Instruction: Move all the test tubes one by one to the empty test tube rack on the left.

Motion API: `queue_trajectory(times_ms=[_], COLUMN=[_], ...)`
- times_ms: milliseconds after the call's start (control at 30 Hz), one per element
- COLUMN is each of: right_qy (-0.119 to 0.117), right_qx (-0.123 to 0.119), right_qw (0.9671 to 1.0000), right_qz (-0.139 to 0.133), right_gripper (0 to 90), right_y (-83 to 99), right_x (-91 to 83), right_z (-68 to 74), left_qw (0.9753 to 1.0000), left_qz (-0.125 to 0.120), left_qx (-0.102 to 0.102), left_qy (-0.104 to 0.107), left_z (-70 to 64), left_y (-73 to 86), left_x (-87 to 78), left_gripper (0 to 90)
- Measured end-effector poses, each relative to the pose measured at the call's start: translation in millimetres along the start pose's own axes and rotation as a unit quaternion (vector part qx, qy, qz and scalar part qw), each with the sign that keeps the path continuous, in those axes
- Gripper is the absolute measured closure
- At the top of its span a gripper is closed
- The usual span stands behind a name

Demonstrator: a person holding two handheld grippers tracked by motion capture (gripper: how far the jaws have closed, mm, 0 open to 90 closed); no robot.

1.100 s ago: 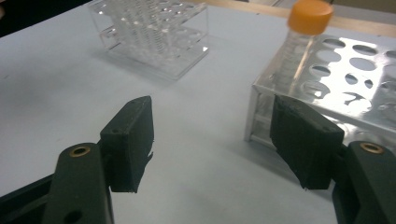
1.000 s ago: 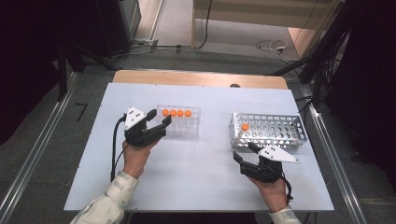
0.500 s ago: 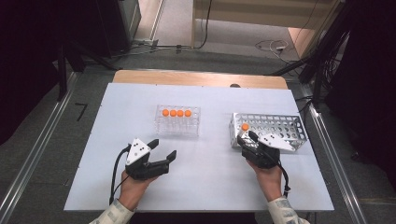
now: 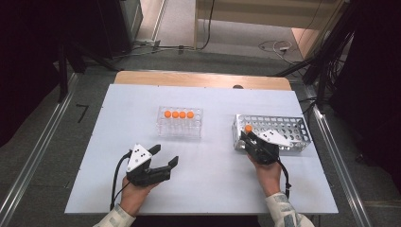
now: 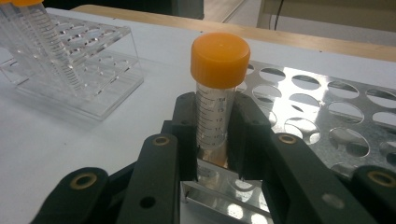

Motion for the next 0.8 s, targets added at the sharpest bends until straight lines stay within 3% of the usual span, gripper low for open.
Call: queue_trajectory(times_ms=[167, 333, 467, 600, 800], right_qy=[0.001, 0.01, 0.0, -0.035, -0.104], right_qx=[0.002, -0.006, -0.005, -0.018, -0.053], right_qw=[0.9997, 0.9982, 0.9964, 0.9957, 0.9915], right_qz=[-0.023, -0.06, -0.084, -0.084, -0.056], right_gripper=[71.5, 71.7, 71.9, 71.9, 72.0], right_y=[-16.0, -40.0, -53.5, -54.7, -43.4], right_x=[-11.3, -34.5, -53.4, -59.7, -46.7], right_z=[-4.6, -10.0, -6.6, 15.1, 69.1], left_qw=[1.0, 1.0, 0.9999, 0.9997, 0.9987], left_qz=[-0.001, -0.005, -0.008, -0.017, -0.025], left_qx=[-0.001, -0.004, -0.004, -0.004, -0.001], left_qy=[0.002, 0.004, 0.009, 0.017, 0.044], left_z=[-0.4, -0.8, -3.1, -8.3, -24.2], left_y=[-0.6, -2.8, -5.6, -11.2, -23.4], left_x=[-0.1, -1.2, -2.9, -4.8, -6.4], left_gripper=[23.2, 23.2, 23.8, 25.7, 29.6])
Point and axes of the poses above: each handheld gripper's, and its own axes: x roughly forward along the jaws, y roughly out of its underside, z roughly to its left, the point moved 8 cm from there along x, roughly forward along the jaws, and after that the axes turned 13 degrees about -x, right-handed, at the moved point
